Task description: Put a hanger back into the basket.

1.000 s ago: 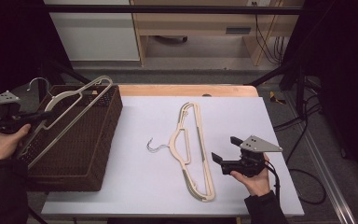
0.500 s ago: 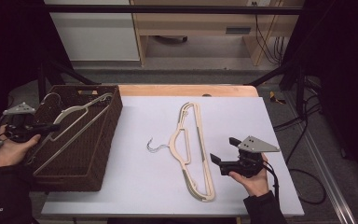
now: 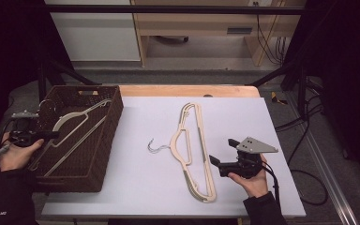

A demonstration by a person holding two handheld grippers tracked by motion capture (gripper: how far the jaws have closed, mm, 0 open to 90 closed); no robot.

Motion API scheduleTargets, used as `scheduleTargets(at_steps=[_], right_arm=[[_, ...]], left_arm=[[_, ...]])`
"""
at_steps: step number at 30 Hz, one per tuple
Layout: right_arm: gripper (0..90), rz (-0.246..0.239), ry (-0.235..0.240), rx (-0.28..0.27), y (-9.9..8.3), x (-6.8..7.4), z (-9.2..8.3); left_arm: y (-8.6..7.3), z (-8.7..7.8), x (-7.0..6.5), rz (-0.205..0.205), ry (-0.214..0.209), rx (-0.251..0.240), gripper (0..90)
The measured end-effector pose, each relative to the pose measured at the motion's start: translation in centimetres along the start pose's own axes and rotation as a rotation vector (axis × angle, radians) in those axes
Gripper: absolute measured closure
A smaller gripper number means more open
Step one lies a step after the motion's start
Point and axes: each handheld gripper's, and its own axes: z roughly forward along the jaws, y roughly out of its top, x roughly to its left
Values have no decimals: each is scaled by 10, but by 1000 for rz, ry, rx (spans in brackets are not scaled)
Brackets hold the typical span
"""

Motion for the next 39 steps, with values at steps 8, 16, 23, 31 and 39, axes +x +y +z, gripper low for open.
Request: scheduleTargets(at_steps=[8, 16, 23, 31, 39], right_arm=[[99, -9, 8, 5, 0, 2, 2], [98, -6, 1, 1, 0, 3, 1], [98, -10, -5, -19, 4, 4, -3], [108, 9, 4, -11, 7, 12, 1], [149, 44, 9, 72, 0, 24, 17]], left_arm=[[-9, -14, 10, -21, 31, -34, 706], [-10, -42, 4, -21, 28, -190, 666], [-6, -73, -36, 15, -44, -423, 456], [0, -71, -98, 94, -143, -570, 208], [-6, -48, -164, 165, -238, -580, 72]])
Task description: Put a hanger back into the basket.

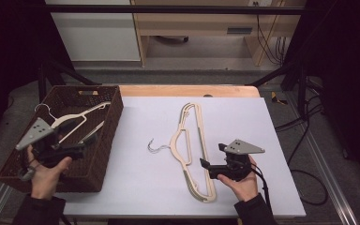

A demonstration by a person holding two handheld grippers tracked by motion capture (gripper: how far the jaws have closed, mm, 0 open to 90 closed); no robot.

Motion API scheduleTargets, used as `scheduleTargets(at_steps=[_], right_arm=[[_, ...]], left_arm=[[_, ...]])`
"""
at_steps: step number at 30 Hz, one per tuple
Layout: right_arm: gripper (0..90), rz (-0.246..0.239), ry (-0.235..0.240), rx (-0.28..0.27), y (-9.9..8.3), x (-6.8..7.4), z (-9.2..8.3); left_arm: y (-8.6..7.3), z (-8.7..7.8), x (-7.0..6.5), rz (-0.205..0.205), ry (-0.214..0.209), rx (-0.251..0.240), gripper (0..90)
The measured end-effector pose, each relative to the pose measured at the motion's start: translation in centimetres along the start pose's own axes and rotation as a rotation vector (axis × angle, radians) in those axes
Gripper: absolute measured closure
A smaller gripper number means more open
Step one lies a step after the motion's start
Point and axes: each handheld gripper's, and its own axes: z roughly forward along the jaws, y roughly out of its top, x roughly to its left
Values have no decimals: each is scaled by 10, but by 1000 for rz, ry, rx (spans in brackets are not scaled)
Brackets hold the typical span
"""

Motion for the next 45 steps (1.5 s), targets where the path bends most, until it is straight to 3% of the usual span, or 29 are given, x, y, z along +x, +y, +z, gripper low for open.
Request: scheduleTargets(at_steps=[1, 2, 3, 5, 7, 8, 15, 17, 19, 20, 23, 25, 27, 28, 30, 31, 34, 36, 37, 38, 39, 43, 45], right_arm=[[149, 0, 0, 0, 0, 0, 0], [156, 2, -1, 28, -3, 5, 7], [156, 2, -1, 28, -3, 5, 7], [178, -1, 13, 83, -8, 13, 18], [191, 0, 17, 100, -10, 16, 22], [197, 3, 22, 133, -14, 21, 31], [260, -8, 26, 214, -30, 34, 54], [330, -13, 40, 244, -35, 36, 62], [359, -6, 40, 254, -36, 37, 64], [419, 22, 32, 281, -39, 41, 68], [487, 8, 39, 301, -41, 41, 73], [559, 35, 41, 329, -42, 43, 77], [582, 21, 43, 329, -43, 42, 79], [635, 31, 48, 349, -44, 42, 81], [644, 43, 38, 365, -45, 43, 82], [677, 76, 30, 373, -44, 44, 82], [722, 106, 49, 368, -44, 44, 83], [727, 89, 50, 359, -45, 41, 83], [736, 146, 49, 371, -43, 41, 83], [736, 146, 49, 371, -43, 41, 83], [755, 178, 53, 371, -43, 38, 82], [793, 201, 11, 367, -39, 31, 74], [796, 204, 19, 360, -39, 25, 72]], left_arm=[[0, 0, 0, 0, 0, 0, 70], [-6, 8, -14, 4, -37, 7, 70], [-6, 8, -14, 4, -37, 7, 69], [-17, 20, -32, 28, -63, 24, 68], [-20, 24, -37, 33, -74, 31, 68], [-27, 31, -46, 48, -89, 59, 68], [-46, 48, -64, 74, -140, 115, 74], [-56, 54, -72, 81, -167, 152, 74], [-58, 56, -74, 94, -165, 164, 74], [-62, 59, -77, 91, -173, 175, 74], [-66, 62, -78, 93, -180, 188, 78], [-70, 67, -80, 91, -187, 209, 79], [-72, 69, -80, 86, -189, 216, 81], [-76, 72, -80, 79, -193, 229, 82], [-77, 74, -81, 78, -195, 235, 85], [-79, 75, -81, 77, -197, 241, 86], [-80, 81, -83, 82, -204, 254, 88], [-80, 85, -84, 87, -206, 259, 90], [-80, 88, -84, 90, -205, 265, 92], [-80, 90, -84, 94, -204, 273, 92], [-80, 95, -84, 106, -198, 281, 93], [-79, 102, -83, 117, -191, 294, 95], [-78, 105, -83, 112, -192, 296, 98]])
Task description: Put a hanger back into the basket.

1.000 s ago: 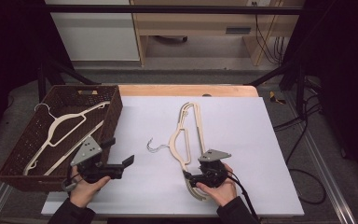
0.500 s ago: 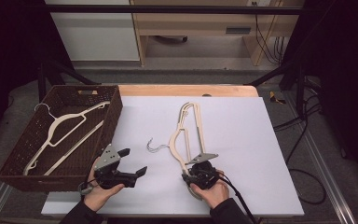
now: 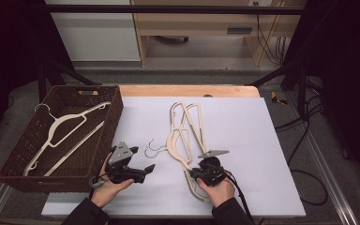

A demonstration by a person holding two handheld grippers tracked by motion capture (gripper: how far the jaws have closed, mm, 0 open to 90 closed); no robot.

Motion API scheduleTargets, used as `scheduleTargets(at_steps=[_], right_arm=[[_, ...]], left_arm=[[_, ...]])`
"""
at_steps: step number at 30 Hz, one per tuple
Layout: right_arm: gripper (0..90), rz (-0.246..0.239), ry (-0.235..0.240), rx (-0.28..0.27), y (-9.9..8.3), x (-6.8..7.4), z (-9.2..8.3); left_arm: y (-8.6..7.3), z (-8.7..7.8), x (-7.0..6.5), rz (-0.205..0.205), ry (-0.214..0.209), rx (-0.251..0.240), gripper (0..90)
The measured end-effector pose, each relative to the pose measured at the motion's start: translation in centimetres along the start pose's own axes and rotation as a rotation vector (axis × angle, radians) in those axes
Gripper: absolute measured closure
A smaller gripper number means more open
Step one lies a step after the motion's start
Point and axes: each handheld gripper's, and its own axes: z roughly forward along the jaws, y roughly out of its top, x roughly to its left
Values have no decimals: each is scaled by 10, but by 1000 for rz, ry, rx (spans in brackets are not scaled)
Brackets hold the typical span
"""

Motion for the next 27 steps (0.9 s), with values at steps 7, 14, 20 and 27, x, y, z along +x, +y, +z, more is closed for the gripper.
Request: scheduleTargets(at_steps=[7, 14, 20, 27], right_arm=[[793, -40, -35, 11, -2, 0, 5], [778, -115, -81, 12, -6, 7, 8], [797, -91, -90, 19, -3, 8, 8], [799, -79, -64, -42, 3, 3, -11]], left_arm=[[0, 8, 2, -10, -2, 14, 106], [1, 8, -2, -2, -9, 8, 108], [4, 16, 1, 11, 1, 28, 129], [12, 36, 7, 25, 0, 58, 232]])
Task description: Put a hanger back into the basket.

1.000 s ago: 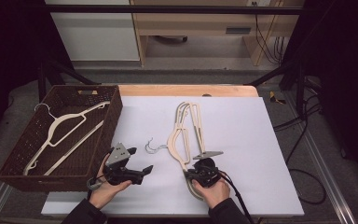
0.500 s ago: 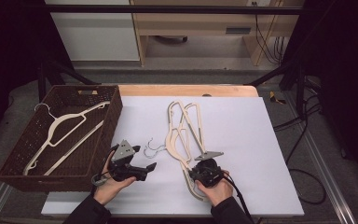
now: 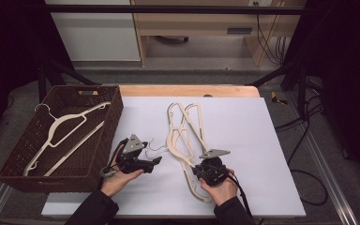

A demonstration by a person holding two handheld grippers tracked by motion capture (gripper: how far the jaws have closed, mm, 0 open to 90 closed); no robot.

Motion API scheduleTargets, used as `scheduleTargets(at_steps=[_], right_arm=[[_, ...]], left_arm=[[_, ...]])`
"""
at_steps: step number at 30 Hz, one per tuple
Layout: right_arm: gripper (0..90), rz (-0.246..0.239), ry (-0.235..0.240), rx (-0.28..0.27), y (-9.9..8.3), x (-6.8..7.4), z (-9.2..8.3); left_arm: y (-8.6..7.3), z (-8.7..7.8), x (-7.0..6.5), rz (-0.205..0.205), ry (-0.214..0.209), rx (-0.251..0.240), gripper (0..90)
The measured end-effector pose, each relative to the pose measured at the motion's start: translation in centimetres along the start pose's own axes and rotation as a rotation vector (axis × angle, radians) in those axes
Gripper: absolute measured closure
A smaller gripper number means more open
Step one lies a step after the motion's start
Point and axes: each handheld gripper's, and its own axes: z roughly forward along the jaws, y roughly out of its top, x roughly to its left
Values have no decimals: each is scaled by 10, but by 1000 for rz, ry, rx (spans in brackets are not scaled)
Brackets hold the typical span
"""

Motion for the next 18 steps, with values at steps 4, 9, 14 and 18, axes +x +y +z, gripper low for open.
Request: scheduleTargets(at_steps=[4, 9, 14, 18], right_arm=[[799, -13, 5, -21, 2, -2, -8], [799, 0, 18, -38, 4, -4, -15], [799, -11, 22, -43, 4, -5, -17], [799, -8, 36, -53, 4, -5, -20]], left_arm=[[5, 19, 2, 20, -8, 40, 336], [8, 40, 9, 34, 11, 91, 461], [12, 52, 14, 51, -22, 108, 574], [13, 57, 13, 71, -33, 124, 656]])
